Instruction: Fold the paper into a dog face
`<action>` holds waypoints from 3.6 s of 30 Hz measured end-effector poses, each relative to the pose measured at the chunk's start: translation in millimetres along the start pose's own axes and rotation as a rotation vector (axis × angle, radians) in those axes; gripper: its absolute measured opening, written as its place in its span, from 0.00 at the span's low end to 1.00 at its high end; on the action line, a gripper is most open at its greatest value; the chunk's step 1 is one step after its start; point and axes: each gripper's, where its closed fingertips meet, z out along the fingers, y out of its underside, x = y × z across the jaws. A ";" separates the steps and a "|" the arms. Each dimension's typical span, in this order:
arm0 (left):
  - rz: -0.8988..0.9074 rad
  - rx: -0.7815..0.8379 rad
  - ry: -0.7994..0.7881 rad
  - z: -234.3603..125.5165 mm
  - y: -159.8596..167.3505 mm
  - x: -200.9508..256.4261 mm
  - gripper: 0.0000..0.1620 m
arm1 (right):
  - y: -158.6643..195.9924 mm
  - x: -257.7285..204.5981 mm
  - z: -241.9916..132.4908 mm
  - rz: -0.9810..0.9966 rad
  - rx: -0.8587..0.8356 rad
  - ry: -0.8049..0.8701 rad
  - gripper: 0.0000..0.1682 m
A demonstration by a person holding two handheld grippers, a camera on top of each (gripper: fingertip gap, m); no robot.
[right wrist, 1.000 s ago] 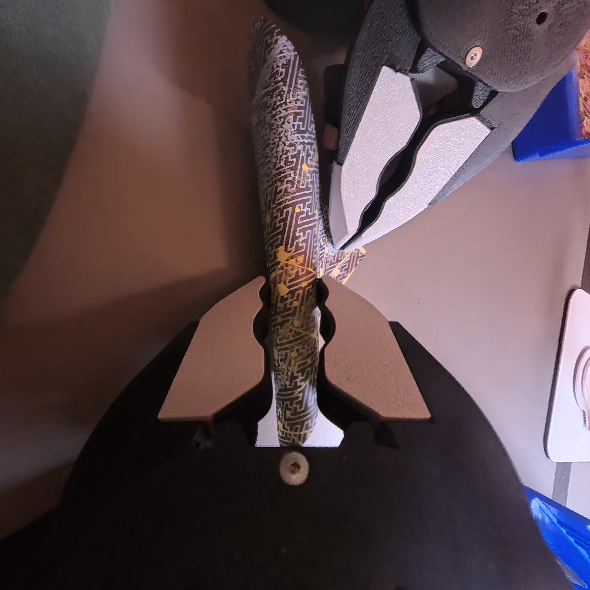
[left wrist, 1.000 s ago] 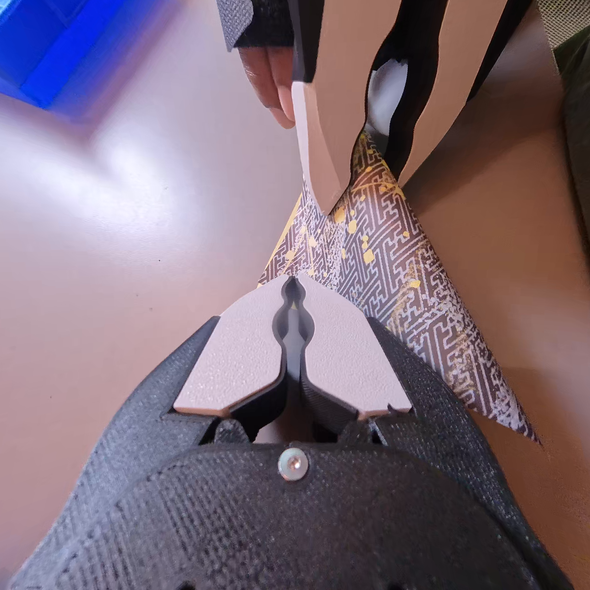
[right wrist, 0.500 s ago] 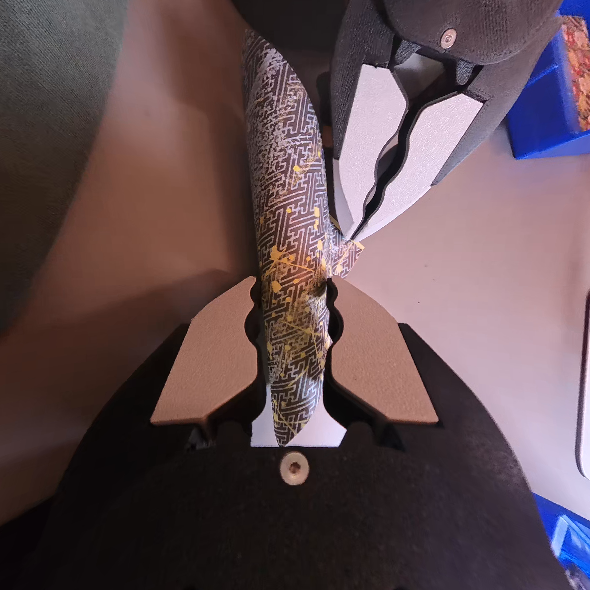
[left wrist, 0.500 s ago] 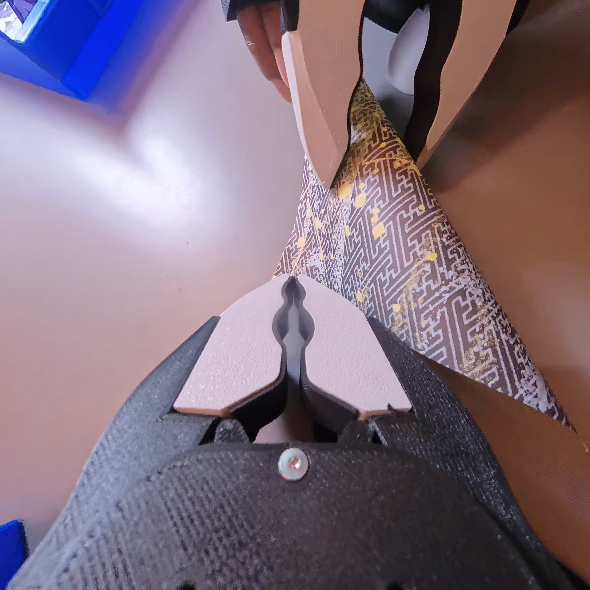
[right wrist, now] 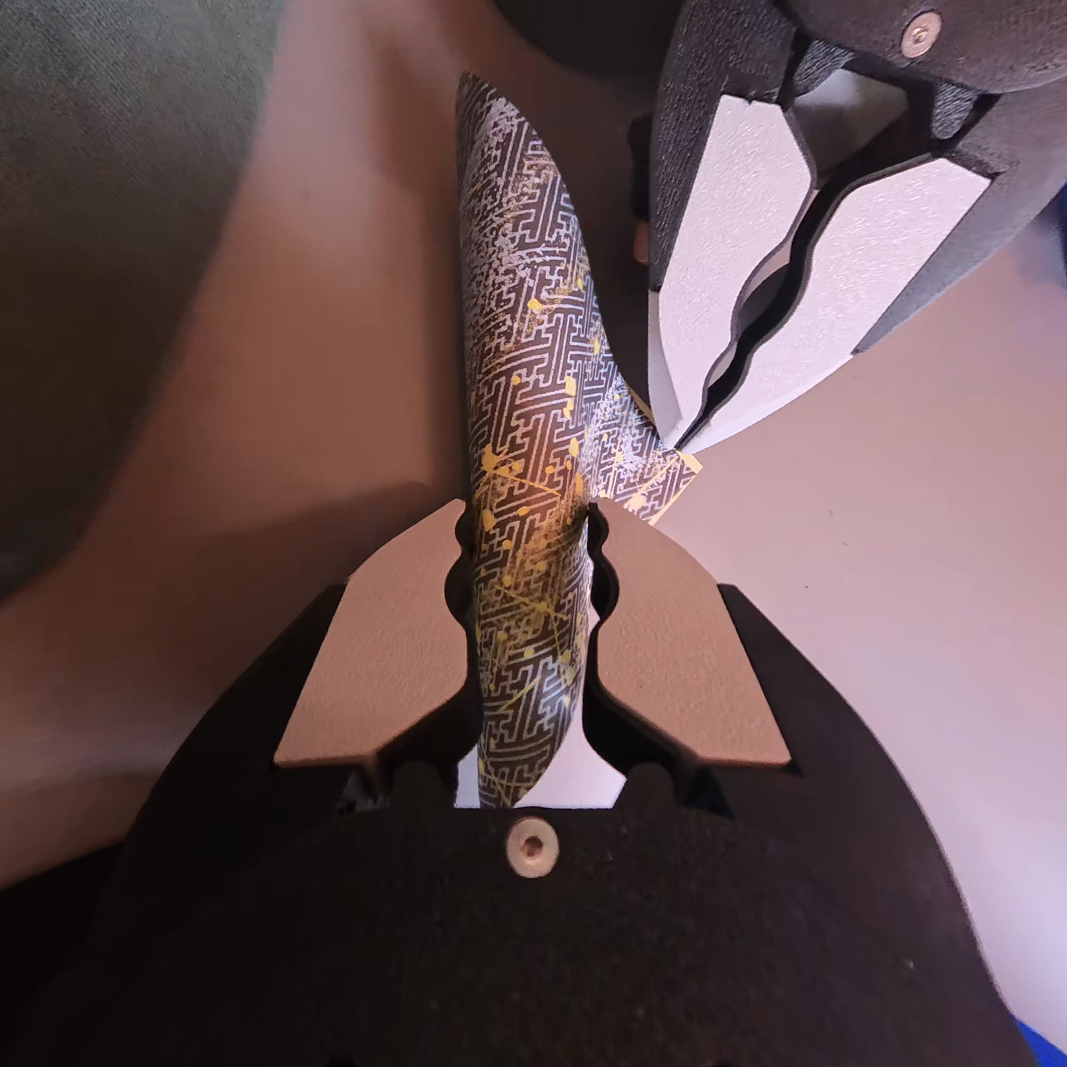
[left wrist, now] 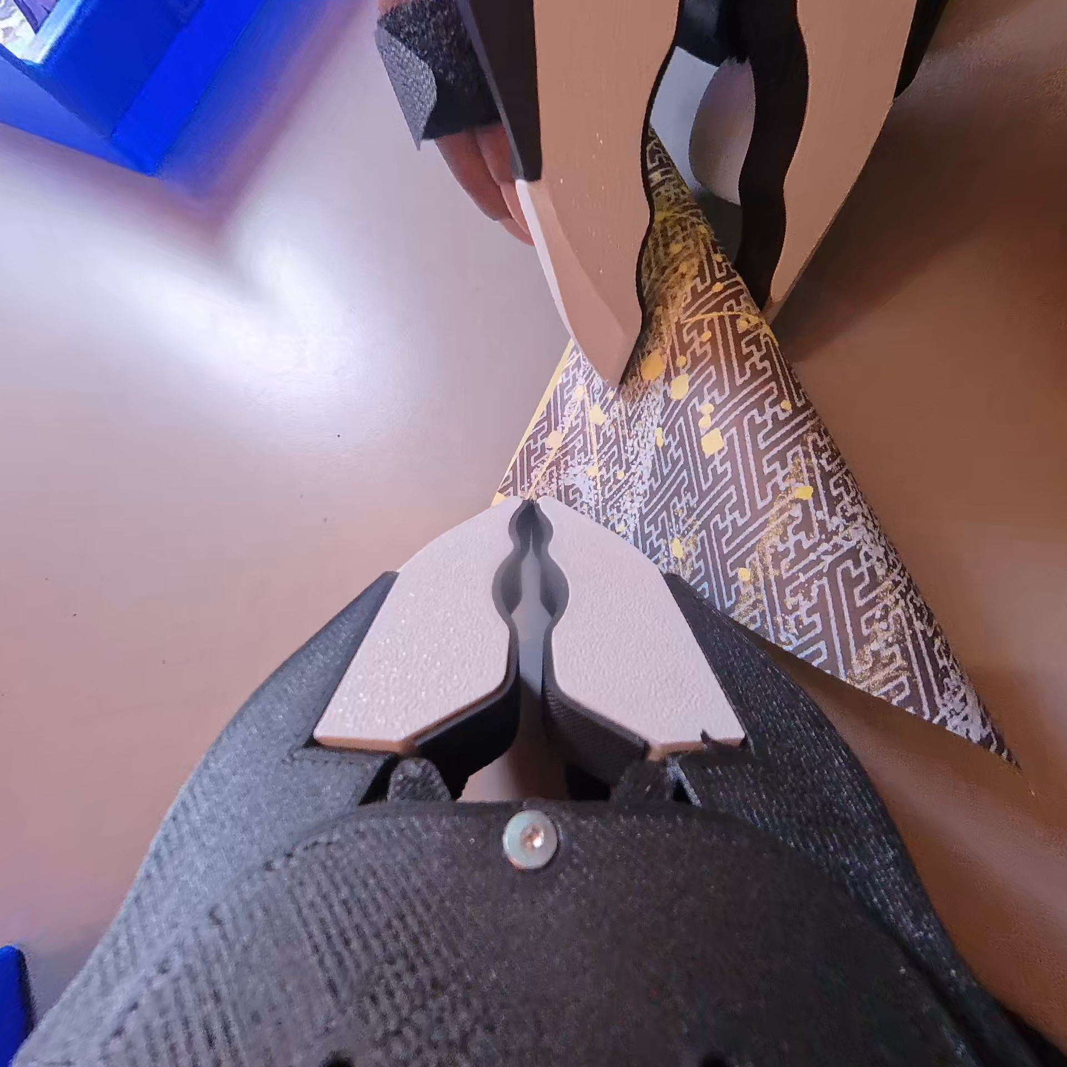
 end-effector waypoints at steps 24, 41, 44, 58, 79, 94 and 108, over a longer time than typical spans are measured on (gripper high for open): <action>-0.066 0.002 0.028 -0.7 4.9 -8.2 0.00 | 4.4 2.3 8.5 0.111 -0.019 -0.196 0.29; -0.131 0.075 0.048 -9.4 -2.0 -10.8 0.00 | 3.4 8.8 9.1 0.166 0.006 -0.265 0.33; -0.118 0.025 0.013 -5.3 7.3 -14.3 0.00 | 3.6 9.0 8.6 0.166 0.000 -0.280 0.33; -0.053 0.008 -0.004 -3.3 8.3 -8.1 0.00 | 3.7 9.7 5.8 0.191 -0.023 -0.372 0.35; -0.055 0.025 0.001 -2.0 7.3 5.1 0.00 | 6.4 9.2 10.9 0.065 -0.044 -0.287 0.40; -0.073 0.023 0.009 -9.5 11.0 5.2 0.00 | 1.8 9.3 17.1 0.035 0.024 -0.250 0.48; -0.150 0.114 -0.028 -39.2 8.1 -16.5 0.00 | 7.6 30.3 7.5 -0.141 -0.007 0.103 0.16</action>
